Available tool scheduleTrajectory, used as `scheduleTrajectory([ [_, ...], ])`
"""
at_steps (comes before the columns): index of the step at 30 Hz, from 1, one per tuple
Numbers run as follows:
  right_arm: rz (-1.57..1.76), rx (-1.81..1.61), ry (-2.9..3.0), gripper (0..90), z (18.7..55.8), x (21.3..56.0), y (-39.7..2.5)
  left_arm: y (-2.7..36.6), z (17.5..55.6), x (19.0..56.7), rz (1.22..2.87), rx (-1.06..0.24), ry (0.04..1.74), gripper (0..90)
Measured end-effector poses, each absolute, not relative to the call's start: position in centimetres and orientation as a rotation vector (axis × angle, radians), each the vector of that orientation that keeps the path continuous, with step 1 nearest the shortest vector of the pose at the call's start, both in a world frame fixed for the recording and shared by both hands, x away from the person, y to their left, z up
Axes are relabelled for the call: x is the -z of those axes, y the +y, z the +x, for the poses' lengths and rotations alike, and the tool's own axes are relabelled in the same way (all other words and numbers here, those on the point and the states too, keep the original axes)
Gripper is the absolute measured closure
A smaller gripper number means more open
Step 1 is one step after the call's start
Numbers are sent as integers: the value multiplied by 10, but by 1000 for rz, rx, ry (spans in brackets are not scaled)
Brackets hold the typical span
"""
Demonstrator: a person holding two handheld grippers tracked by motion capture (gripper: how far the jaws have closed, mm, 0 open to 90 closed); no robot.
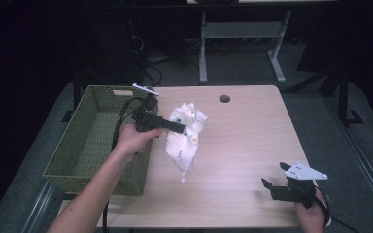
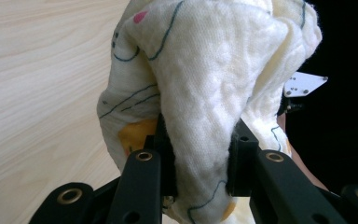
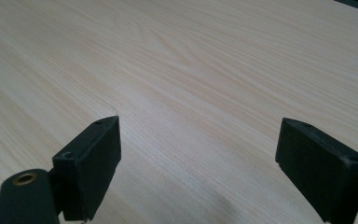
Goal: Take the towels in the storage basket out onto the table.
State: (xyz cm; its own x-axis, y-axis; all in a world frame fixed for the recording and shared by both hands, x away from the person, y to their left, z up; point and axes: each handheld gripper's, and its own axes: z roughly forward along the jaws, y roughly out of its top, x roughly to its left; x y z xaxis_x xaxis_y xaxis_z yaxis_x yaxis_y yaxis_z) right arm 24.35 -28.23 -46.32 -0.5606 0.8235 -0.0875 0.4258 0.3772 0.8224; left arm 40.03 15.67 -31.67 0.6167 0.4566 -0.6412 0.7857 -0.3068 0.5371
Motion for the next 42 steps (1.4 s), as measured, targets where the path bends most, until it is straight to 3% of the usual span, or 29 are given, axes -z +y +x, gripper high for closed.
scheduleTrajectory([
  [18, 1064, -1080, 2137, 137, 242, 461, -284, 112, 405, 353, 2011, 459, 1005, 703],
  [32, 1068, -1085, 2138, 137, 242, 461, -283, 86, 406, 373, 2101, 308, 1047, 700],
  [42, 1061, -1090, 2130, 137, 241, 460, -285, 75, 411, 399, 2115, 277, 1122, 686],
])
